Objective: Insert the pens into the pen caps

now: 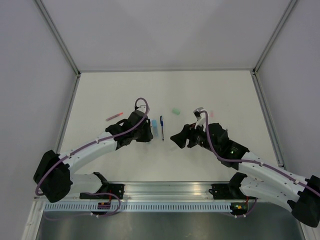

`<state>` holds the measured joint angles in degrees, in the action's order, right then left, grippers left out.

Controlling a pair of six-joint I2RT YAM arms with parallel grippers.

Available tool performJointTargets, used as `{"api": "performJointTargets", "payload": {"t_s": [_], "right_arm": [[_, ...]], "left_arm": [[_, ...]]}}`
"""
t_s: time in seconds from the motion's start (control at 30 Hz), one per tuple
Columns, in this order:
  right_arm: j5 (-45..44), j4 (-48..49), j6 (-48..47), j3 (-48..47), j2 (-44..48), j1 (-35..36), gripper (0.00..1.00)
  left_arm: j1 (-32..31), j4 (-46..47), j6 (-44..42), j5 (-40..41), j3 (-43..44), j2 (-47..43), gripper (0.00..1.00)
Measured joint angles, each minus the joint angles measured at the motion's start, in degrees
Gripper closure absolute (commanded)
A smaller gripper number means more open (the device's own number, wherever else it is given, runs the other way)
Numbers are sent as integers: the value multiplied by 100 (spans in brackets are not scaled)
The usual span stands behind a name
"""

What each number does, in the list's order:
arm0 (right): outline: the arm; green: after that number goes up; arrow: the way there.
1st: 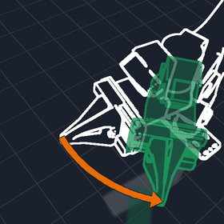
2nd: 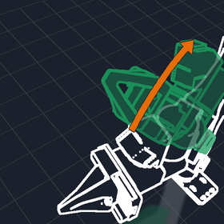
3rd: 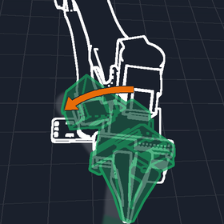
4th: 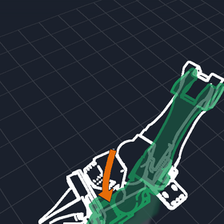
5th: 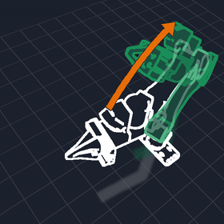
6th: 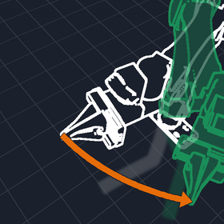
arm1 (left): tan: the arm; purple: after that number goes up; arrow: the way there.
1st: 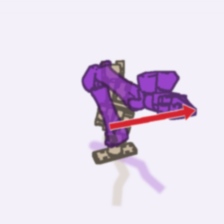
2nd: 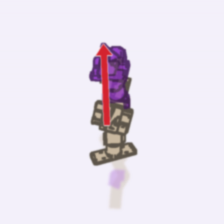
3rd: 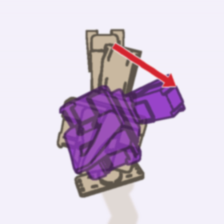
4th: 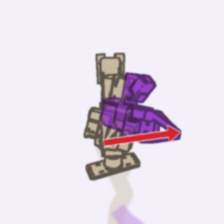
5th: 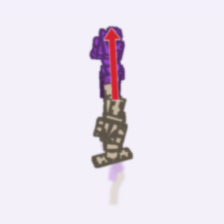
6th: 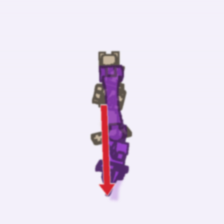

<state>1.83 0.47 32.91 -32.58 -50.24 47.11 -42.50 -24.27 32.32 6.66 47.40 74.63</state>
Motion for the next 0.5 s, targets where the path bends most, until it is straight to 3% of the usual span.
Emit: {"api": "performJointTargets", "payload": {"t_s": [0.23,0.5], "right_arm": [[188,328,-315,-39,-664,280,28],[87,560,-579,-374,-1248,708,29]], "left_arm": [[0,457,584,-568,7,-927,98],[0,555,988,-872,55,-1384,98]]}}
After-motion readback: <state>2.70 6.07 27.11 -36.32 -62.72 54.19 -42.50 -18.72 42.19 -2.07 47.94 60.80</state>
